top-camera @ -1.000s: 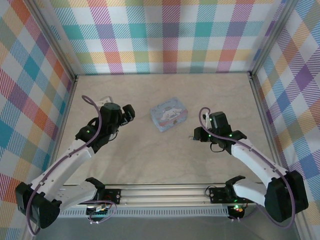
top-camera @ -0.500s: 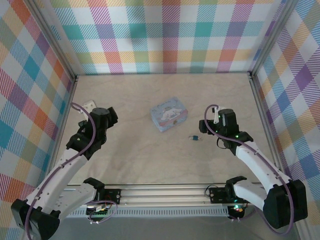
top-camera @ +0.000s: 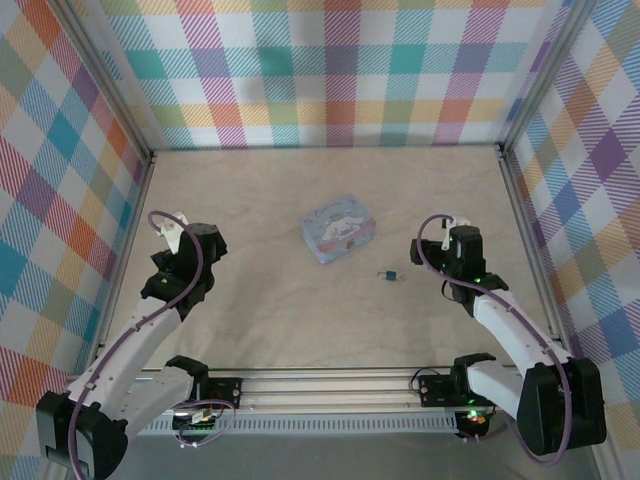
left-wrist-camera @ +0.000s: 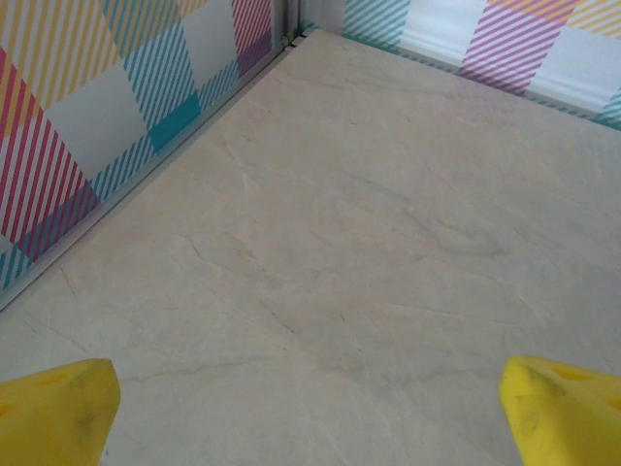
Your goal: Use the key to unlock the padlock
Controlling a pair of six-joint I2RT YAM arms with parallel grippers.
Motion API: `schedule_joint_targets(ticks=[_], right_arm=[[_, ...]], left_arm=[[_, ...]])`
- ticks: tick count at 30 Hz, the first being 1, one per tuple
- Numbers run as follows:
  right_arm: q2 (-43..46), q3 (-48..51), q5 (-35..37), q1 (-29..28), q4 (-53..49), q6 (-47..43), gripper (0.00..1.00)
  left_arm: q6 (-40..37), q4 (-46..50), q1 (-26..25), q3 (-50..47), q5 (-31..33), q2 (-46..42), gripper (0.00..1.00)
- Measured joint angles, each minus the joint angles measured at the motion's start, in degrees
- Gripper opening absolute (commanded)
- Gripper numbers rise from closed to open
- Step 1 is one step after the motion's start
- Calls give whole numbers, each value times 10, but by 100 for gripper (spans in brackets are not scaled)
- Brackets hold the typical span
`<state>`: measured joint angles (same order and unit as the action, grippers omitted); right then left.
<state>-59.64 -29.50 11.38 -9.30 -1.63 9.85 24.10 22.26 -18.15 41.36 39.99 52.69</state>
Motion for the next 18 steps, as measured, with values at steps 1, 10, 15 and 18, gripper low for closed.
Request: schedule_joint_targets(ticks=[1, 10, 15, 18], right_arm=[[-3, 4, 3, 5, 11, -2, 100], [-93, 67, 17, 32, 180, -21, 100], [-152, 74, 14, 34, 275, -31, 100], [-168, 74, 8, 36, 322, -49, 100]], left_arm=[[0, -3, 1, 0, 0, 1, 100], [-2, -12, 1, -3, -3, 17, 100], [-7, -15, 1, -4, -5, 17, 100], [-13, -15, 1, -4, -5, 17, 100]])
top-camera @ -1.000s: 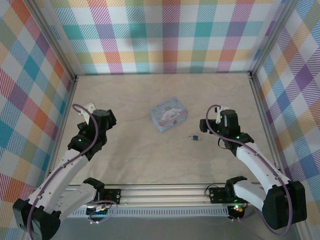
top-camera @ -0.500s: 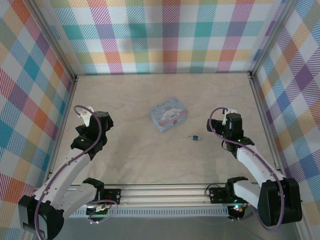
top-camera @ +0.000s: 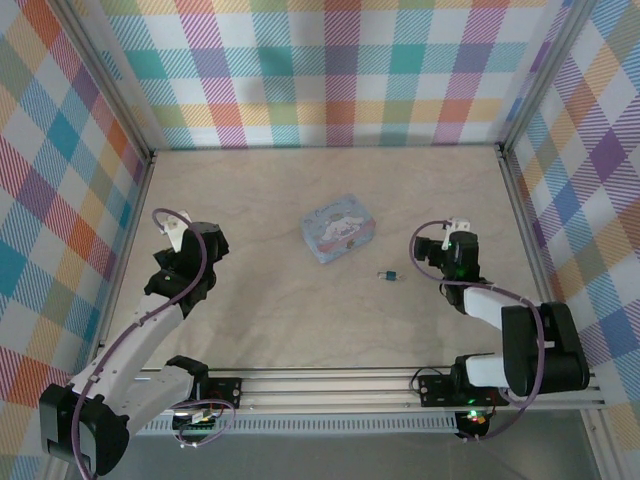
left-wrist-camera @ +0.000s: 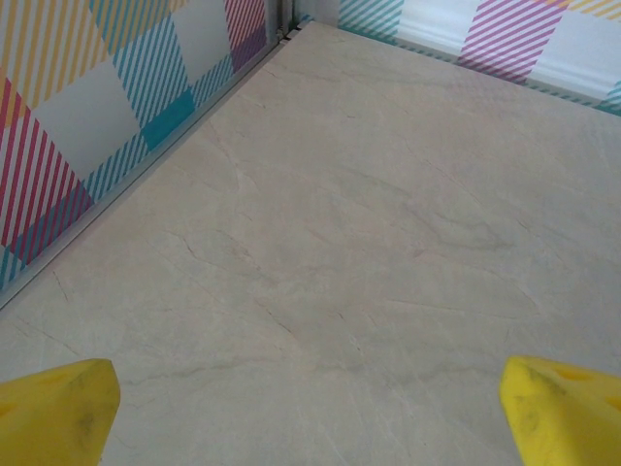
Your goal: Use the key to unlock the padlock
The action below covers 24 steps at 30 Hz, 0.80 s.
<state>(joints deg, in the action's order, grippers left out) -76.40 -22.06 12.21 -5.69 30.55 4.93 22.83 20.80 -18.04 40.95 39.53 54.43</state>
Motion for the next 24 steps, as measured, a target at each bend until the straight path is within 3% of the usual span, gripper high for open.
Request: schedule_joint_targets(ticks=[11, 18, 24], right_arm=[[-100, 26, -31, 13, 190, -42, 100], [-118, 6, -65, 45, 178, -39, 100], [-118, 1, -78, 52, 178, -37, 100]], left_arm=[[-24, 0, 0, 0, -11, 10, 100], [-32, -6, 0, 0, -16, 17, 100], [-64, -72, 0, -40, -32, 26, 100]])
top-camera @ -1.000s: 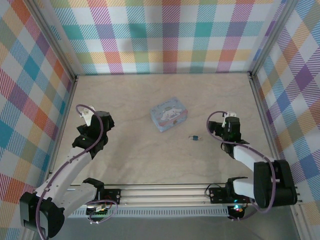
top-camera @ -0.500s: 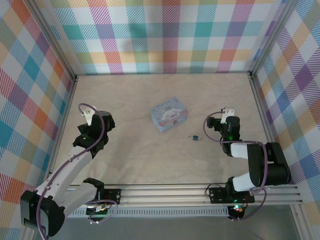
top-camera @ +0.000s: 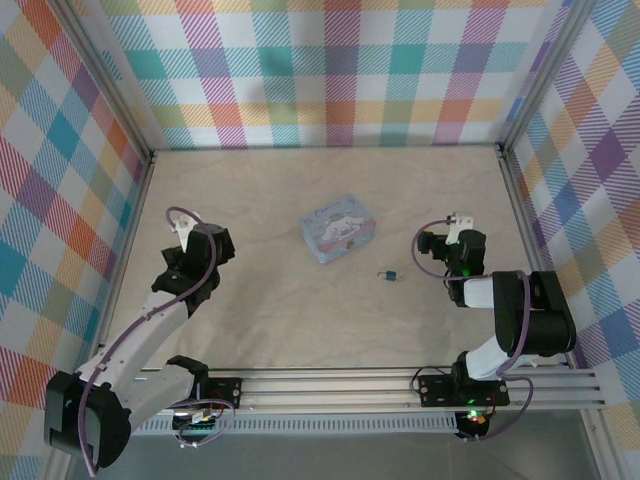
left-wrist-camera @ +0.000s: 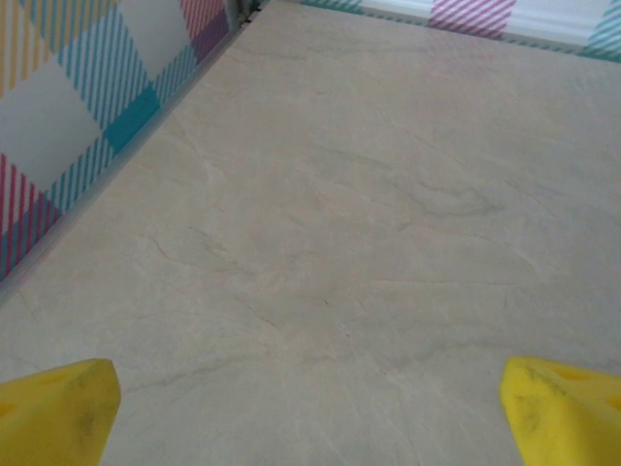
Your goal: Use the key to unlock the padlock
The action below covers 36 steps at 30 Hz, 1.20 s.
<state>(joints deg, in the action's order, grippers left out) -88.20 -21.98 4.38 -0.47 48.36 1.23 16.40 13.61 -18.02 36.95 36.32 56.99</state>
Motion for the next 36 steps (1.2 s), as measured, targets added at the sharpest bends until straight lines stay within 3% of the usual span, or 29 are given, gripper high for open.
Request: schedule_joint_targets(ticks=[18, 36], right_arm=[[0, 0, -6, 0, 0, 0, 100], [0, 0, -6, 0, 0, 0, 100]], left_arm=[[-75, -134, 8, -87, -14, 7, 100], [-142, -325, 32, -96, -71, 141, 100]])
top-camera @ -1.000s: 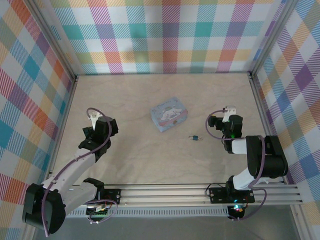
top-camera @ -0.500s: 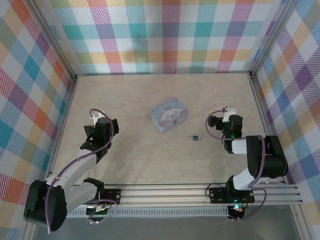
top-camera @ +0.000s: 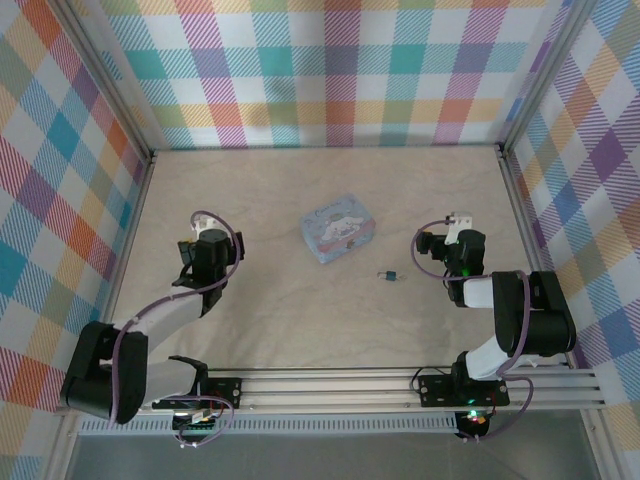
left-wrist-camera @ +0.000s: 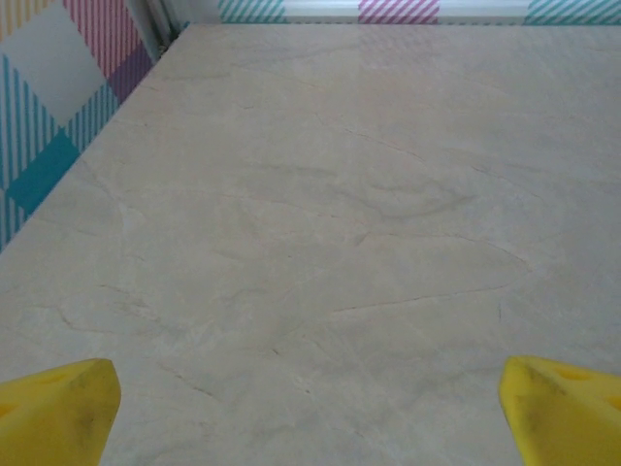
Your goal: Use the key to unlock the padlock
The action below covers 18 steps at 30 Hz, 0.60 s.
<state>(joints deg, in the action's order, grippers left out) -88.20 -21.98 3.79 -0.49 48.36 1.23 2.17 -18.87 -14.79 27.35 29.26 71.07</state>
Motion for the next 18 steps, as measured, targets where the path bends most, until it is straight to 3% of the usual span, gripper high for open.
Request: schedule_joint_targets(ticks=[9, 18], right_arm=[[0, 0, 0, 0, 0, 0, 100], [0, 0, 0, 0, 0, 0, 100]], left_arm=[[-25, -96, 4, -2, -39, 92, 100], [-42, -143, 45, -19, -127, 99, 100]])
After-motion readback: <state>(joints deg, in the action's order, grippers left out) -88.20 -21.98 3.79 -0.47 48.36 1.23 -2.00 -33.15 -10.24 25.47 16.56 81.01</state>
